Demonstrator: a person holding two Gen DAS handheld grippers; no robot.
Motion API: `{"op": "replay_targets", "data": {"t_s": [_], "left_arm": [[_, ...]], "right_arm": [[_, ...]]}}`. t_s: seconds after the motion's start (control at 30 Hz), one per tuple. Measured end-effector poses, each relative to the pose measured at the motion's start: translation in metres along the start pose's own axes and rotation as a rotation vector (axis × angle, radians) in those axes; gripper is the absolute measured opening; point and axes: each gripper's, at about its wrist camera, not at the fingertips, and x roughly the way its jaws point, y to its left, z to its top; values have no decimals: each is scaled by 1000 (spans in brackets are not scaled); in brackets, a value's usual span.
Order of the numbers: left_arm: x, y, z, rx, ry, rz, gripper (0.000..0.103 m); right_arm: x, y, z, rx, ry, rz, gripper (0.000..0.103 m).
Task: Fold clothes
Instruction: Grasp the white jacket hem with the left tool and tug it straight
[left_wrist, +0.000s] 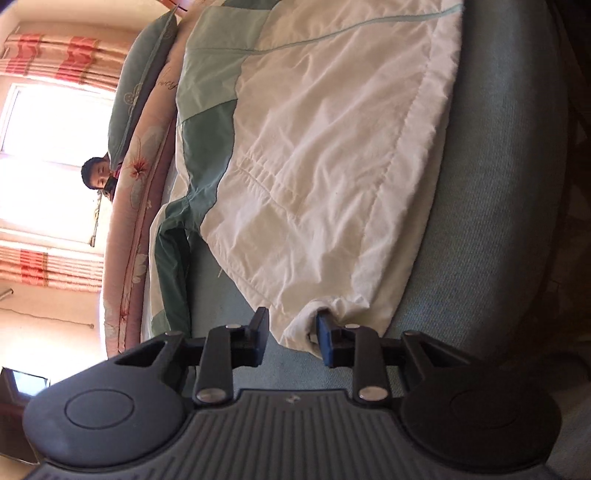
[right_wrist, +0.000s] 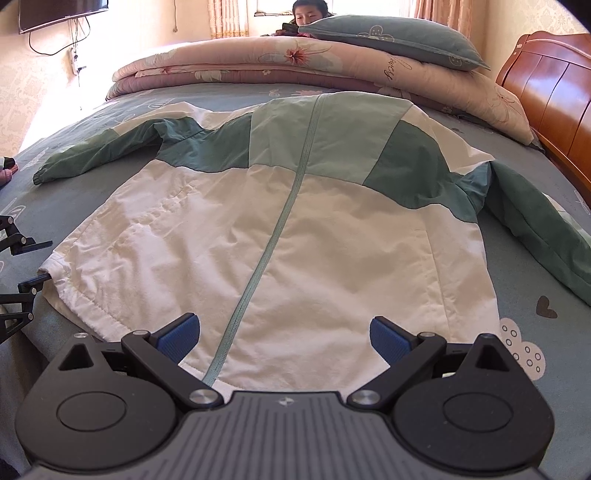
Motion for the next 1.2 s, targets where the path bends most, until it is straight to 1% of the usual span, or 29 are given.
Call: {"op": "replay_targets", "data": {"t_s": [0.03, 0.13, 0.2, 0.27, 0.3, 0.33, 0.43, 0.47, 0.53, 0.57, 0.63, 0.7, 0.77, 0.8, 0.83, 0.93, 0.97, 1.0, 1.03, 1.1, 1.13, 1.17, 1.2], "left_arm": [[0, -1, 1, 10, -10, -5, 4], [-3, 10, -11, -97, -9, -40, 3], [-3, 20, -25, -226, 31, -55, 2], [-3, 29, -40, -375, 64, -106, 2], [-3, 30, -46, -427, 75, -130, 2], [-2, 27, -48, -444, 83, -143, 2], [4, 18, -49, -437, 108, -137, 1], [4, 21, -49, -455, 111, -144, 1], [-1, 31, -50, -483, 115, -158, 5], [-6, 36, -51, -483, 111, -153, 11], [-15, 47, -52, -480, 109, -133, 12], [-25, 60, -53, -492, 107, -83, 12], [-31, 76, -52, -561, 78, -68, 12], [-30, 86, -49, -619, 49, -83, 12], [-27, 94, -46, -686, 16, -115, 12], [-13, 100, -32, -857, -84, -254, 14], [-3, 97, -27, -898, -95, -302, 15], [8, 93, -23, -929, -75, -335, 15], [19, 86, -21, -944, -32, -338, 15], [35, 72, -27, -926, 70, -276, 14], [38, 68, -36, -932, 95, -244, 15], [38, 68, -46, -959, 88, -230, 16], [37, 69, -55, -993, 101, -231, 17]], "right_arm": [[0, -1, 0, 2, 1, -3, 100], [1, -4, -1, 10, 5, -6, 100], [2, -6, -2, 18, 10, -4, 100], [4, -8, -3, 25, 12, 0, 100], [5, -10, -3, 29, 14, 5, 100], [7, -11, -3, 35, 16, 11, 100], [10, -15, -3, 49, 26, 19, 100], [10, -15, -3, 49, 26, 20, 100], [7, -17, -5, 44, 20, 22, 100], [6, -18, -6, 44, 18, 18, 100], [5, -20, -6, 50, 19, 10, 100], [5, -21, -6, 60, 17, 9, 100], [5, -22, -5, 70, 16, 10, 100], [7, -22, -5, 74, 18, 13, 100], [7, -21, -5, 74, 19, 14, 100], [8, -18, -6, 63, 22, 12, 100], [7, -18, -7, 60, 24, 9, 100], [6, -18, -7, 58, 26, 5, 100], [6, -19, -7, 59, 26, 0, 100], [3, -21, -8, 63, 22, -10, 101], [3, -23, -8, 67, 23, -13, 101], [4, -26, -9, 73, 25, -13, 101], [5, -28, -9, 81, 27, -13, 101]]}}
